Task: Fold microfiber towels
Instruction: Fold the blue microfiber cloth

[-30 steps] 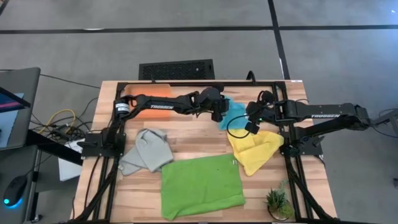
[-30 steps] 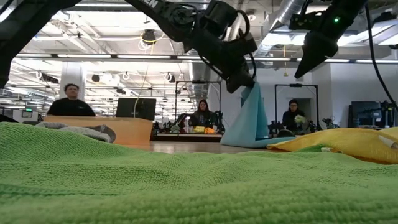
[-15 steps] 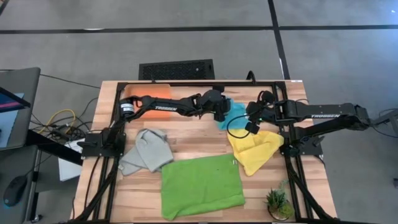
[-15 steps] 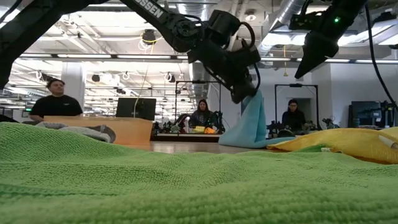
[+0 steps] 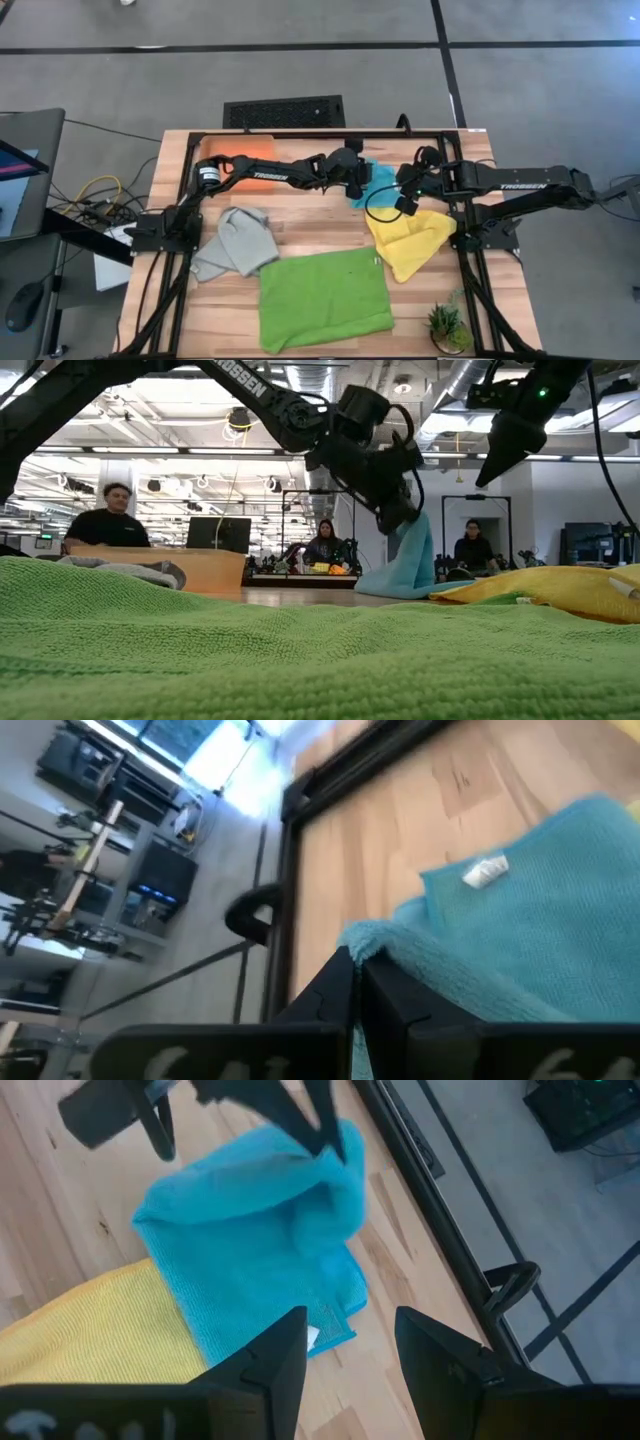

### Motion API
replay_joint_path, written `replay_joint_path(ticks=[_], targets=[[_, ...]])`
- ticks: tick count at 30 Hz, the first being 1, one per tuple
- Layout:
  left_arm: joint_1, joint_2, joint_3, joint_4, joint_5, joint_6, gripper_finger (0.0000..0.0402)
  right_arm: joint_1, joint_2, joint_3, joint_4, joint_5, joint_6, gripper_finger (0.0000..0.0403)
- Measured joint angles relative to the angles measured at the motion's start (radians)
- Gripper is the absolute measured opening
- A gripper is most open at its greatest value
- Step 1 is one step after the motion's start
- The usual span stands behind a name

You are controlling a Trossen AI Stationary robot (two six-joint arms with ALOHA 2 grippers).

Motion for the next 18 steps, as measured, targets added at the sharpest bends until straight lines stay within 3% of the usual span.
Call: replay_joint_path(ticks=[7,12,18], targets=[[-0.025,0.000,0.000,-0.028,0.013,-0.001,0.0000,0.000,0.000,0.000,-0.005,0.000,0.000,0.0177],[-0.028,0.006,0.000,-0.041,0.137,-0.019,0.0000,0.000,0.000,0.000,-0.005,0.000,0.000,0.0177],[-0.028,0.007,0.000,-0.035,0.141,-0.029,0.0000,0.000,0.000,0.000,-0.005,0.000,0.000,0.0177]])
